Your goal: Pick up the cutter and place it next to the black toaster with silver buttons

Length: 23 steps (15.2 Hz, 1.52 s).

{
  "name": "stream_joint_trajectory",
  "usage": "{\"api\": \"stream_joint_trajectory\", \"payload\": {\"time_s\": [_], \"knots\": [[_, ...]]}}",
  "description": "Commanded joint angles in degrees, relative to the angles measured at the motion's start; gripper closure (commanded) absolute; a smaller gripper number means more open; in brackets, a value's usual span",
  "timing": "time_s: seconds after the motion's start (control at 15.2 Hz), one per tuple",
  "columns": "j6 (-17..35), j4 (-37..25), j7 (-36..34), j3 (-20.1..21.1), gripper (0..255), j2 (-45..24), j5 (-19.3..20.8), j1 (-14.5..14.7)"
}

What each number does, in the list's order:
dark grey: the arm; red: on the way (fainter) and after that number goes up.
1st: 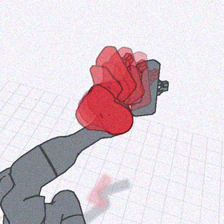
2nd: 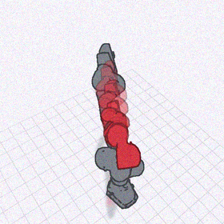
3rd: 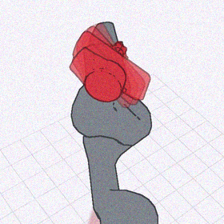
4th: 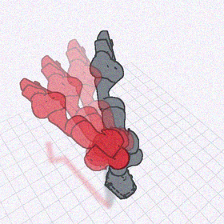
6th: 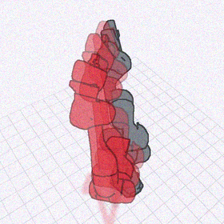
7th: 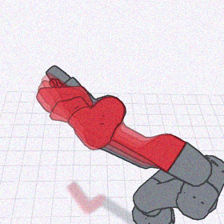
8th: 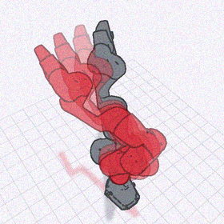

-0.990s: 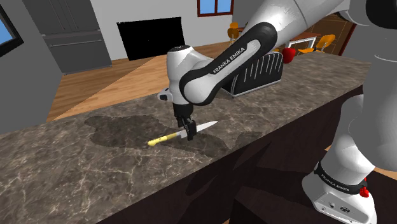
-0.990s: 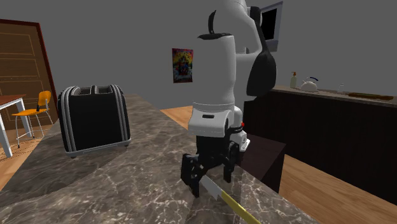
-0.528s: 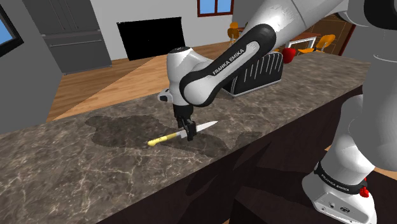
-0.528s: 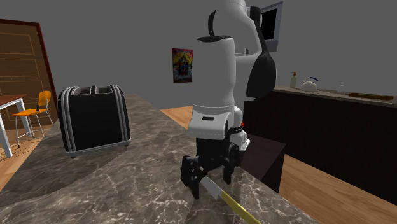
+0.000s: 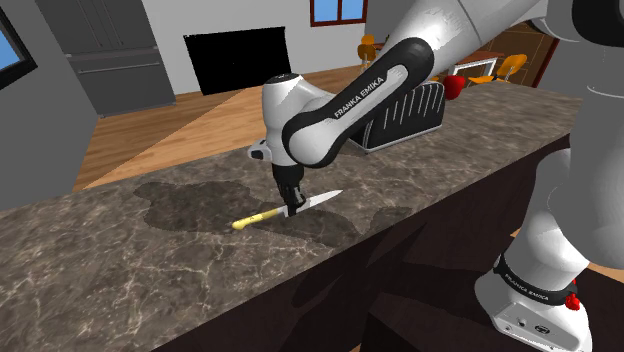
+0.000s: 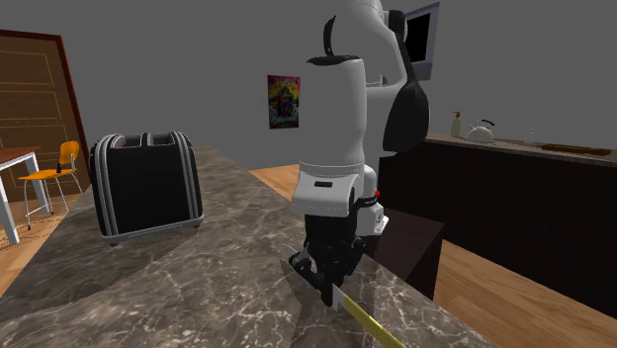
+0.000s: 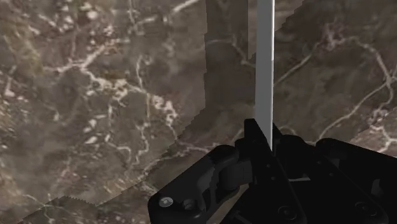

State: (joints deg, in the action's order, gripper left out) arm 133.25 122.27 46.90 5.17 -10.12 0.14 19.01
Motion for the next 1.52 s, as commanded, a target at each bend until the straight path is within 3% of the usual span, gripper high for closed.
{"api": "stream_joint_trajectory", "payload": {"time_s": [0.0, 1.45], "knots": [[0.0, 0.0, 0.0, 0.0, 255, 0.0, 0.0, 0.0], [-14.4, -7.2, 0.4, 0.1, 255, 7.3, -0.8, -0.2]]}}
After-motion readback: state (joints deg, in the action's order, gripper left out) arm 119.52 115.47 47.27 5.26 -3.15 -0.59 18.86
